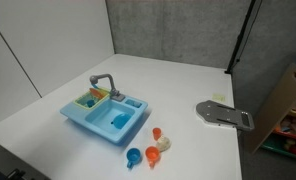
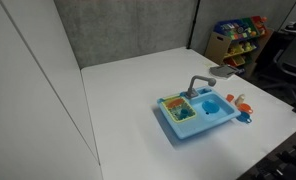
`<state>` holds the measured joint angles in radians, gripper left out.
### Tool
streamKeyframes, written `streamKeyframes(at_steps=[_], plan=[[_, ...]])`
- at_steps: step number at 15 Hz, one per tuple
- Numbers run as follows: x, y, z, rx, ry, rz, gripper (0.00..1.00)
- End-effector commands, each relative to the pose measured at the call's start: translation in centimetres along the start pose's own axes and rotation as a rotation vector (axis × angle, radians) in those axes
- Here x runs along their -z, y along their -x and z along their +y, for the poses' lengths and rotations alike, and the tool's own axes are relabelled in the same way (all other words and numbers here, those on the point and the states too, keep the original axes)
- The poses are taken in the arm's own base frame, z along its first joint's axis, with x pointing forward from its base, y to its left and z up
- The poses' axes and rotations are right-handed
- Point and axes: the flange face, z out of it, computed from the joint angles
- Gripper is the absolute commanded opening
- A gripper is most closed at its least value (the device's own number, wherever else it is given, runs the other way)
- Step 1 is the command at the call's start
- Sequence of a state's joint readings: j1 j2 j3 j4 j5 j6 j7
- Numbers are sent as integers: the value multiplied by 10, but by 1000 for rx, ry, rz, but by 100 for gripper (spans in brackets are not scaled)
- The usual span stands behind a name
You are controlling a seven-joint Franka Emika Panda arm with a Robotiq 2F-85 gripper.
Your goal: Put the blue cup on the counter then put the orange mug on the blue plate
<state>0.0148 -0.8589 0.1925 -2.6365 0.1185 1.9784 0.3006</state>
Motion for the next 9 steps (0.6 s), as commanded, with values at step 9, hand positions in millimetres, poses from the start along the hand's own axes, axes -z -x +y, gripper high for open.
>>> streamKeyframes(at_steps=[9], plan=[[0, -69, -38, 44, 51, -93, 100]])
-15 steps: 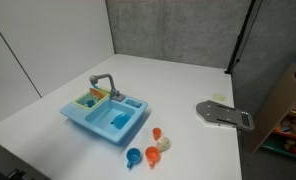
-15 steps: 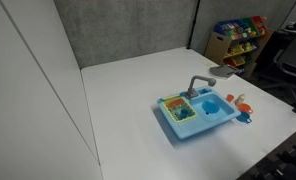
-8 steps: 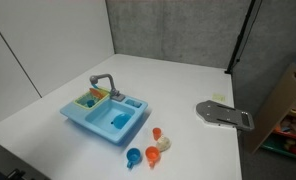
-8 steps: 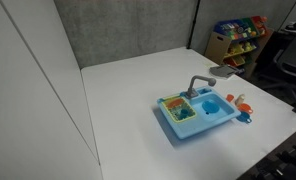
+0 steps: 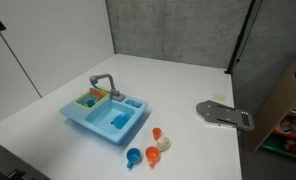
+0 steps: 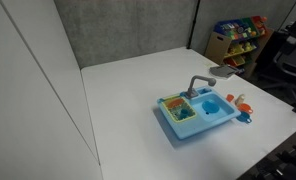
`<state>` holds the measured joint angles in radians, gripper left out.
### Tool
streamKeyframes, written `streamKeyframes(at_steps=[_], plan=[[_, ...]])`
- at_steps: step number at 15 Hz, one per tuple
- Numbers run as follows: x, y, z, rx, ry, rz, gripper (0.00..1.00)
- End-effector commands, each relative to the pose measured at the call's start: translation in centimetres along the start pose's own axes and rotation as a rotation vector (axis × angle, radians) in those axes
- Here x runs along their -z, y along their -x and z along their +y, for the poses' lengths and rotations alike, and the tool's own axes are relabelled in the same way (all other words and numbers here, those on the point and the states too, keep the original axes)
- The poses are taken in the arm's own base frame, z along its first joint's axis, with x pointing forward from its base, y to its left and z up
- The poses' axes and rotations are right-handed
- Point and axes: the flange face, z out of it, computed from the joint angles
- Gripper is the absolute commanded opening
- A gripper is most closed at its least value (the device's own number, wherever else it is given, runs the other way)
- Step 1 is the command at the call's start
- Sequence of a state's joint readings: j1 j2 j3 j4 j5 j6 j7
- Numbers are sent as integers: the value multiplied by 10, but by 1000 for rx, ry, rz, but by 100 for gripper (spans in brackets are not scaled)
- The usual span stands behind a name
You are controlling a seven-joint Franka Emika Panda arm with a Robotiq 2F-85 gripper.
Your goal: Put the blue cup on the counter then put the orange mug on the blue plate
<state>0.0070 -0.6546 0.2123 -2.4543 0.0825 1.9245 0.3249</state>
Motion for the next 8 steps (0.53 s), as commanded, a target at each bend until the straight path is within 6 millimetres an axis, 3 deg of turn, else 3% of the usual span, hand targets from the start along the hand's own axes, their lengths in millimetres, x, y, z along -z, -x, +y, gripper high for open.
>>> streamKeyframes(at_steps=[1, 8], plan=[[-7, -28, -15, 32, 15, -31, 100], [-50, -70, -34, 81, -14, -25, 100]])
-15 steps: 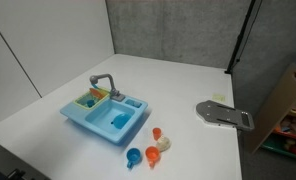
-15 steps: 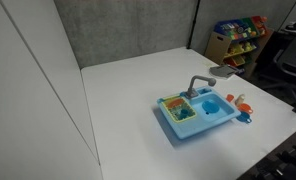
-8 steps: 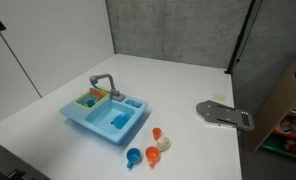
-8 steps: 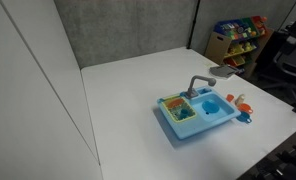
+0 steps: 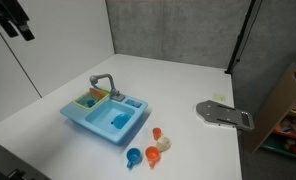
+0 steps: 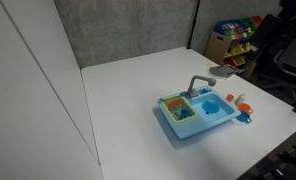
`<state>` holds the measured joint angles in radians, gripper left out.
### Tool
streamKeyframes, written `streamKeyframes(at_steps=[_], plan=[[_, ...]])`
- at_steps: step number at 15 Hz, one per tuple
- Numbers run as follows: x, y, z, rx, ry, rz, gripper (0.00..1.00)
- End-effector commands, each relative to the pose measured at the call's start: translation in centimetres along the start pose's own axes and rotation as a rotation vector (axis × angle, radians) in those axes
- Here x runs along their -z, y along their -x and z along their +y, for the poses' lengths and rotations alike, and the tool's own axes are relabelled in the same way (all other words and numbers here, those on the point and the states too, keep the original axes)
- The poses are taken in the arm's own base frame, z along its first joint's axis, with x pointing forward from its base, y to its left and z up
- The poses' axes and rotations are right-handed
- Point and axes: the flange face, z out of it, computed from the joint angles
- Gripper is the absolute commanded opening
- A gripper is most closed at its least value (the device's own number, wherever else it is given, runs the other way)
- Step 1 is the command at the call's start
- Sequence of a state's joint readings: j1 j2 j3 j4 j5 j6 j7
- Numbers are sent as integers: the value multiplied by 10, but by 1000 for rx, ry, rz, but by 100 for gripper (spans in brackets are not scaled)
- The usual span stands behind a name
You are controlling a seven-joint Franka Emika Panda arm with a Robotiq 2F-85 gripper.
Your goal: Put the blue cup on the counter then put the orange mug on the blue plate
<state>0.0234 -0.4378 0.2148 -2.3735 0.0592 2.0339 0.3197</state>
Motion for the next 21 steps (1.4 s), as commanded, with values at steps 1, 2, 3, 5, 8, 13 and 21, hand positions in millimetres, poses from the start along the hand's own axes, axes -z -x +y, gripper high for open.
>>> streamKeyframes(at_steps=[1, 2, 3, 5, 8, 13, 21], plan=[[-16, -26, -12, 55, -4, 4, 100], [-21, -30, -15, 57, 5, 2, 100], [-28, -34, -18, 60, 16, -11, 100], [-39, -41, -21, 70, 36, -28, 100], [-48, -48, -24, 85, 43, -51, 100], [-51, -44, -25, 80, 32, -51, 100], [-67, -60, -28, 51, 36, -96, 100]])
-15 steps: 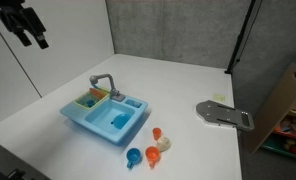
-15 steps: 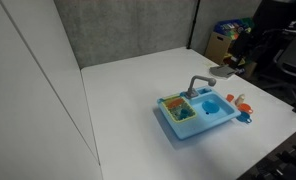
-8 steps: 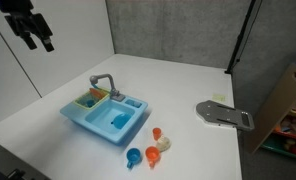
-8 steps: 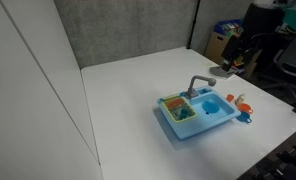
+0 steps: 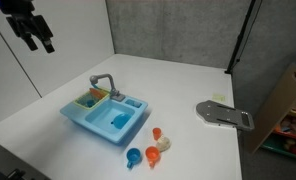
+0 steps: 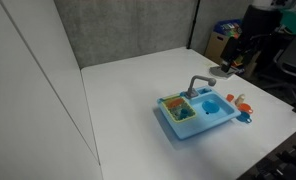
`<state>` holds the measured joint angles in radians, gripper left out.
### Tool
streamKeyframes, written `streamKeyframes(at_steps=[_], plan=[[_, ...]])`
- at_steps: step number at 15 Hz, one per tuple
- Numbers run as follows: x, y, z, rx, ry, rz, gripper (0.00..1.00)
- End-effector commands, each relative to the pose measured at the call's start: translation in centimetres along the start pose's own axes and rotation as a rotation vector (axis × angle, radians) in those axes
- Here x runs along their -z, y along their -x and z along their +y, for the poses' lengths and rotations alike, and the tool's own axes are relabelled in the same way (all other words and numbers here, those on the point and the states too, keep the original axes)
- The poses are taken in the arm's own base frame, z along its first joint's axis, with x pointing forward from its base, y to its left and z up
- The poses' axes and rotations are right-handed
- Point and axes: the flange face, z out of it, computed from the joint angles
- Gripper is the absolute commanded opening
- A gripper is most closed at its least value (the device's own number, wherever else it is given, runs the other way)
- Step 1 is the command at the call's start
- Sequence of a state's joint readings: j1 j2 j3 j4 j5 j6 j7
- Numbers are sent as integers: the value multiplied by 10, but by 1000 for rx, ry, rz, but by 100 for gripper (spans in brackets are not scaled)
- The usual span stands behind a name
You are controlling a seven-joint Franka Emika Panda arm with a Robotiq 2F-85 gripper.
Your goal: Put the blue cup on the counter then put the orange mug on the blue plate
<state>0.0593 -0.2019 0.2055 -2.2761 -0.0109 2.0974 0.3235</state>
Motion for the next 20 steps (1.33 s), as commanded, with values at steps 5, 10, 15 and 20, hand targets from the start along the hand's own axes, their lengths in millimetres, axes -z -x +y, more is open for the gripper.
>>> streamKeyframes(at_steps=[5, 10, 15, 20], plan=[[-37, -44, -11, 2, -18, -84, 100], [-65, -67, -32, 28, -26, -95, 100], [-93, -72, -57, 52, -26, -12, 100], [-124, -83, -65, 39, -15, 14, 100]])
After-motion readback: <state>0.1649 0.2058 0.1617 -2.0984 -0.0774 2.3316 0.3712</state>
